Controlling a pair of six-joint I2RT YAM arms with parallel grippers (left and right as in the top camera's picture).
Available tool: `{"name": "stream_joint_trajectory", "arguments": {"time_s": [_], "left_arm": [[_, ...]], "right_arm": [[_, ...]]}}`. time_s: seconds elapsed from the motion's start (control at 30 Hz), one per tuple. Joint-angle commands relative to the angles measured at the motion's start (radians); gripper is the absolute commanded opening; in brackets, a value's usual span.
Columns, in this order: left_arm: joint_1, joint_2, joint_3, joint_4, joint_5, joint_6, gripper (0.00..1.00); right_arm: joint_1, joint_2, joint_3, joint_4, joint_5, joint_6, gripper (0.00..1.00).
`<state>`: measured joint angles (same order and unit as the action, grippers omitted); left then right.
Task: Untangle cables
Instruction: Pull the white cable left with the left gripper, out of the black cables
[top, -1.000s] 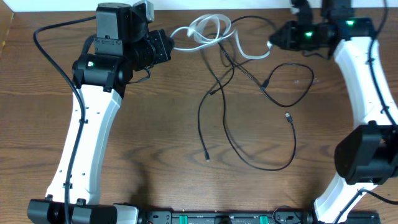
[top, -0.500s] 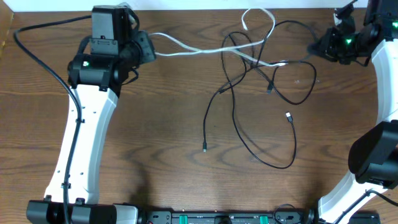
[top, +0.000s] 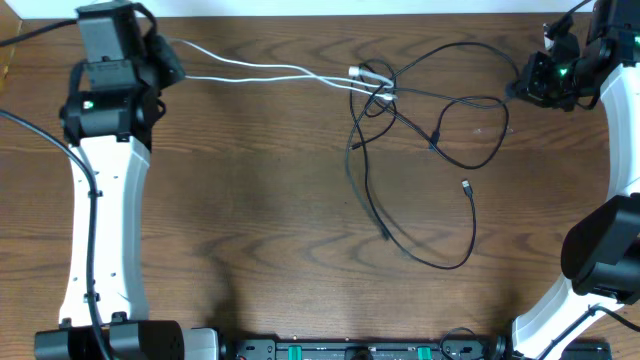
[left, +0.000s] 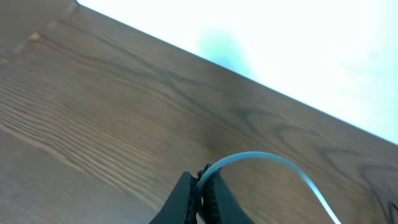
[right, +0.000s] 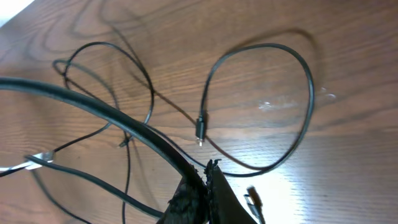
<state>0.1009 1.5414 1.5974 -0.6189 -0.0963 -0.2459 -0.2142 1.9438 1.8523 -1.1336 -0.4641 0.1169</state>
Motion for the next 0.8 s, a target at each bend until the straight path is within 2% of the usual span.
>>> {"name": "stream_joint_trajectory", "arguments": {"time_s": [0.0, 0.1, 0.47, 0.63, 0.77], "left_arm": [[0.030, -0.006, 0.002, 0.028, -0.024, 0.069, 0.08], [0.048, -0.006, 0.004, 0.069, -0.024, 0.116, 0.07], [0.157, -0.018, 0.004, 0.170, -0.023, 0.120, 0.08], [0.158, -0.020, 0.004, 0.182, -0.029, 0.235, 0.07], [0.182, -0.020, 0.004, 0.201, -0.082, 0.256, 0.07]], "right_arm": [[-0.035, -0.036, 0.012, -0.005, 0.066, -0.017, 0.01], [-0.058, -0.036, 0.012, -0.009, 0.082, -0.009, 0.01], [-0.156, -0.034, -0.001, -0.034, 0.093, 0.002, 0.01], [-0.161, -0.034, -0.002, -0.036, 0.092, 0.001, 0.01], [-0.158, -0.034, -0.002, -0.037, 0.092, 0.001, 0.01]]}}
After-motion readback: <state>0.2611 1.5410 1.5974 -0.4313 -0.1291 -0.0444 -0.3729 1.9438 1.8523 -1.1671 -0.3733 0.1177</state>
